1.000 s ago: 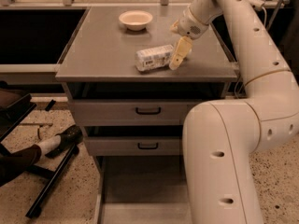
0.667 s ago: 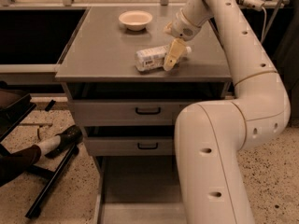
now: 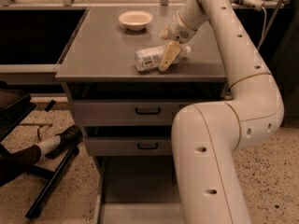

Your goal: Place blue plastic bottle into bottom drawer

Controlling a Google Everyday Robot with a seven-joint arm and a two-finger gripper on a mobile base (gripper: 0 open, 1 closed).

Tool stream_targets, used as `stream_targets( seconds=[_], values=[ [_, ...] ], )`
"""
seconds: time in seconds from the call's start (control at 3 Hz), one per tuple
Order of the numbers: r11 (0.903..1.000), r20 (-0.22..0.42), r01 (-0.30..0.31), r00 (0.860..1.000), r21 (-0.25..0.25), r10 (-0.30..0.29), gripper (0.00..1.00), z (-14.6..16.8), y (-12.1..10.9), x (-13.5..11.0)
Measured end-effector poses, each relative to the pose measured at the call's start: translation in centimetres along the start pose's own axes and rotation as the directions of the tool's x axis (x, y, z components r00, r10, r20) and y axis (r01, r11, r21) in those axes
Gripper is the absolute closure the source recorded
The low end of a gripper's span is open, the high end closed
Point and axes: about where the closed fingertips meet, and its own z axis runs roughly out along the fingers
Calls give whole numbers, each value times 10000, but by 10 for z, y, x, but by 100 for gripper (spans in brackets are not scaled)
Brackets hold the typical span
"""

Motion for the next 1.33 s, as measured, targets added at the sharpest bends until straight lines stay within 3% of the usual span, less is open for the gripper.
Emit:
stream_targets(
  seconds=[0.33, 0.67, 1.0, 1.33],
  values=[
    [10000, 4, 0, 10000, 8, 0, 42, 0, 0, 0],
    [9993, 115, -147, 9998, 344, 143, 65, -24, 0, 4],
    [9998, 317, -51, 9995, 210, 44, 88, -63, 23, 8],
    [9977, 818, 675, 9944, 16, -674, 100, -107, 64, -1]
  ],
)
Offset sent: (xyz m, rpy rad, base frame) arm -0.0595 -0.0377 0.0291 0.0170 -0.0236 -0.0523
